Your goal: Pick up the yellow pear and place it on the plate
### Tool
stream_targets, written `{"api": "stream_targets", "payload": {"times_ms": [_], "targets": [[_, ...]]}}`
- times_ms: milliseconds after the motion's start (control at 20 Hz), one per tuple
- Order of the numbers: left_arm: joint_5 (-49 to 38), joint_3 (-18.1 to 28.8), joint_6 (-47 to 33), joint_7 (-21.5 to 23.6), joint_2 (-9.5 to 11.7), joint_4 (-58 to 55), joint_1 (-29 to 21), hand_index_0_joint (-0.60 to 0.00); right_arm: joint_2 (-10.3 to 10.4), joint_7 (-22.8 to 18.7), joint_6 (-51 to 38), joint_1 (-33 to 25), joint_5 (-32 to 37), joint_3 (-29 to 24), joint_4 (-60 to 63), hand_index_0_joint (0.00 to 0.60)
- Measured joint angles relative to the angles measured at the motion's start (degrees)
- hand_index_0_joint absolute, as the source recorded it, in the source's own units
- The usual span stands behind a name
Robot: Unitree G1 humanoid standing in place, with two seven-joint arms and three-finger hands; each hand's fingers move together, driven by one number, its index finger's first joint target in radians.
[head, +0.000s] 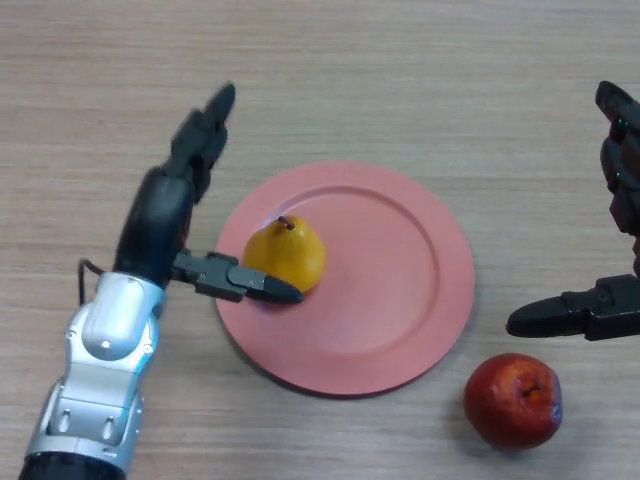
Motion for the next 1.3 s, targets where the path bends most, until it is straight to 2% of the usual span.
{"api": "stream_targets", "payload": {"times_ms": [50, 250, 350, 400, 450, 600, 750, 900, 1000, 1300], "targets": [[0.0, 0.0, 2.5, 0.0, 0.4, -5.4, 1.1, 0.0, 0.0, 0.0, 0.0, -0.2, 0.0, -0.1, 0.7, 0.0], [-0.3, 2.7, 4.5, 0.0, 1.9, -11.6, 1.8, 0.0, 0.0, 0.0, -0.8, -0.1, 0.0, 0.0, 2.4, 0.0], [-0.7, 3.5, 4.9, -0.1, 3.5, -14.5, 2.8, 0.0, 0.0, 0.0, -0.8, 0.0, 0.1, 0.1, 2.8, 0.0], [-3.4, 4.3, 5.5, -0.9, 3.8, -16.3, 3.7, 0.0, 0.0, 0.0, -1.1, 0.0, 0.1, 0.0, 2.8, 0.0], [-6.1, 5.4, 6.0, -1.3, 4.1, -17.5, 4.6, 0.0, 0.0, 0.0, -1.5, 0.0, 0.1, 0.0, 3.0, 0.0], [-6.5, 8.0, 6.4, -1.5, 6.1, -17.5, 5.7, 0.0, 0.0, 0.4, -3.3, 0.1, 0.1, 0.0, 4.5, 0.0], [-11.2, 11.4, 13.5, -2.1, 6.3, -24.4, 9.7, 0.0, 0.0, 0.4, -3.5, 0.0, 0.1, 0.0, 5.1, 0.0], [-11.9, 13.1, 14.5, -2.3, 6.3, -25.9, 12.4, 0.0, 0.0, 0.4, -3.7, 0.1, 0.6, 0.0, 5.3, 0.0], [-15.2, 14.8, 20.2, -3.1, 6.5, -25.9, 13.9, 0.0, 0.0, 0.5, -3.8, 0.3, 0.7, -0.1, 5.3, 0.0], [-15.0, 15.0, 20.2, -3.1, 7.1, -25.2, 14.4, 0.0, 0.0, 0.9, -4.7, 0.6, 0.7, 0.0, 5.5, 0.0]]}}
